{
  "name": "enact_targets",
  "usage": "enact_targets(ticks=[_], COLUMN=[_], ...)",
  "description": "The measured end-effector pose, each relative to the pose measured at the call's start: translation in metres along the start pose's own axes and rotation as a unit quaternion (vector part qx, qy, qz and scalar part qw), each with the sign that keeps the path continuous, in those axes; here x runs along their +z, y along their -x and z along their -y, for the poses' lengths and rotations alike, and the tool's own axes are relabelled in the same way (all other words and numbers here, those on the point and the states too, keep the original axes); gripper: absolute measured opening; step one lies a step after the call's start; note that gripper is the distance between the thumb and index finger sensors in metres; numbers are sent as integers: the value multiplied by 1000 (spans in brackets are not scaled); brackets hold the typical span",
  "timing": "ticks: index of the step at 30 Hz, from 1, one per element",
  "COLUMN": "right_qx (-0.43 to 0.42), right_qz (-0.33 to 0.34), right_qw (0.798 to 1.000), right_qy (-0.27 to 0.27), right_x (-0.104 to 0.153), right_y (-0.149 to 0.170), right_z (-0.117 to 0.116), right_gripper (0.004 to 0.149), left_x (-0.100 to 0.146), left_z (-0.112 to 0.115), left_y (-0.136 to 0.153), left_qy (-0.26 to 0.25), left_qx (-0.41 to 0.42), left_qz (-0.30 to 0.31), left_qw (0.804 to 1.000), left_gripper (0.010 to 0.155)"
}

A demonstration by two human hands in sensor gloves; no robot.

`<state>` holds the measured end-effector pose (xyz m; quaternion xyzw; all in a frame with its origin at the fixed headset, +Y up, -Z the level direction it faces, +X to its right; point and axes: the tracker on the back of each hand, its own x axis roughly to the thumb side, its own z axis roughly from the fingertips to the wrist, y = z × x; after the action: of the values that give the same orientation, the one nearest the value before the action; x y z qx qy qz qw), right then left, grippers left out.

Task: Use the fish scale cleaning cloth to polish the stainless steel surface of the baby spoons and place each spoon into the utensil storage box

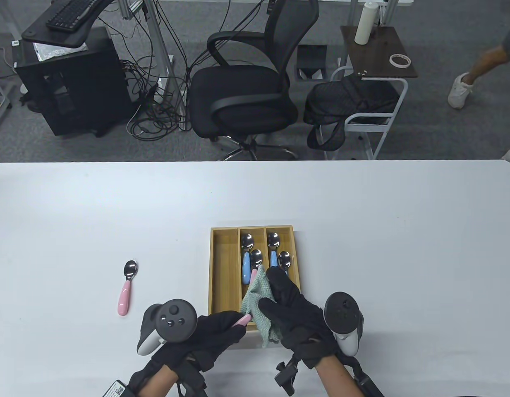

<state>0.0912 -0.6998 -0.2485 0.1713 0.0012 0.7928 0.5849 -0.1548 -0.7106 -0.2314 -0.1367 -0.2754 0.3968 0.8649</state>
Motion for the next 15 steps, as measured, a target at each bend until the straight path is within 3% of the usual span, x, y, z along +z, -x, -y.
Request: enact_targets(ticks=[4,9,12,15], right_qx=[65,152,167,137], right_qz=[16,42,42,23], right_qw=[998,987,984,990], right_qy=[17,35,42,31], right_x=[-1,-1,-1,-3], right_y=[-2,-6,-5,1], right_z=[-1,-6,-6,-4], right_gripper=[69,55,51,50], left_x=[0,-2,0,2], left_z=[2,2,3,0], left_y=[-2,9,12,8], left_qy=[-5,-2,11,-8], left_qx=[-25,-20,-13,-3], left_qz=[1,-29,-30,-27], left_qw=[1000,999,999,1000], left_gripper=[50,55,62,61])
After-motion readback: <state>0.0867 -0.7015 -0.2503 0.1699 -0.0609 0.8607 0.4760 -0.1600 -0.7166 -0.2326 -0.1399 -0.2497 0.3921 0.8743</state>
